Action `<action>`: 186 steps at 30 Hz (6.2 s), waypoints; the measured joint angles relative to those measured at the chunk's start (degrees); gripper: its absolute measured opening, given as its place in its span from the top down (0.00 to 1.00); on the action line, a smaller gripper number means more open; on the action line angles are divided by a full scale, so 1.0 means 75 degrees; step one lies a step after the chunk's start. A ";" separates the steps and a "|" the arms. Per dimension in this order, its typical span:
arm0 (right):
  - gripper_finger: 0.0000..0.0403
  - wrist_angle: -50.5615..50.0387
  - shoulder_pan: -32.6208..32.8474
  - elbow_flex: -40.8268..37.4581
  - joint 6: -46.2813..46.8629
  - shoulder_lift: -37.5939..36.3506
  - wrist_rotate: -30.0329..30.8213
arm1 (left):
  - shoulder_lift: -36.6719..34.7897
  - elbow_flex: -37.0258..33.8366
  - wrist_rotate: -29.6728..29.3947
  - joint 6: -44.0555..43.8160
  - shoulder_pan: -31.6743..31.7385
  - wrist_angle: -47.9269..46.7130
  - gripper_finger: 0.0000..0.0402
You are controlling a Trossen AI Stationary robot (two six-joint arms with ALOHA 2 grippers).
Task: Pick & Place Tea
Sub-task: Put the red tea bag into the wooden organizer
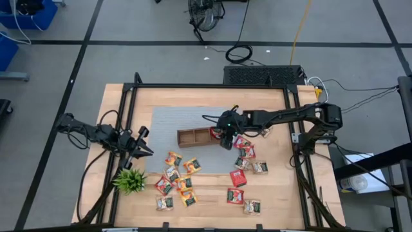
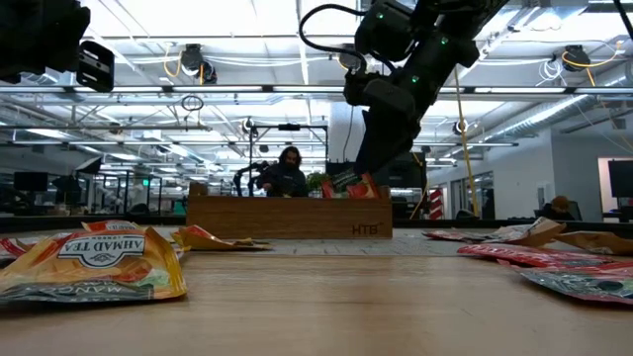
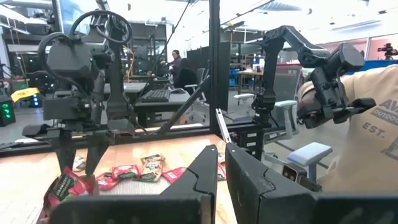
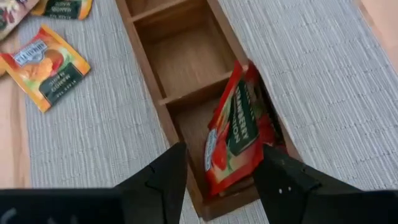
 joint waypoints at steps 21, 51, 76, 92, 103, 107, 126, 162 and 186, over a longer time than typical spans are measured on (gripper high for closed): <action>1.00 0.0857 0.0032 -0.0116 -0.0733 0.0058 0.0138 | 0.0000 0.0000 0.0000 0.0000 0.0000 0.0003 0.91; 0.85 0.1765 0.0229 -0.0831 -0.0906 -0.0224 0.1256 | 0.0000 -0.0006 0.0003 0.0000 0.0000 0.0000 0.91; 0.30 -0.3362 0.1364 -0.0863 0.2192 -0.1198 0.0898 | 0.0000 -0.0006 0.0000 0.0000 -0.0002 0.0003 0.91; 0.30 -0.1770 0.1872 -0.2608 0.0997 -0.1201 0.0411 | 0.0000 -0.0006 0.0001 0.0000 -0.0002 0.0000 0.91; 0.31 -0.1266 0.1610 -0.2685 0.0292 -0.1201 0.0452 | 0.0000 -0.0006 0.0000 0.0000 -0.0002 0.0003 0.91; 0.32 -0.0834 0.1402 -0.3058 0.0321 -0.1235 0.0337 | 0.0000 -0.0006 0.0000 0.0000 -0.0001 0.0003 0.91; 0.89 -0.0465 0.1258 -0.3439 0.0705 -0.1213 0.0394 | -0.0002 -0.0006 0.0001 0.0000 -0.0002 0.0001 0.91; 1.00 0.8544 0.1157 -0.3092 0.0061 0.1046 0.2664 | -0.0001 -0.0006 0.0001 -0.0001 -0.0002 0.0000 0.91; 0.64 0.8880 0.1115 -0.3086 -0.0876 0.1070 0.3442 | 0.0000 -0.0006 0.0000 0.0000 0.0000 0.0002 0.91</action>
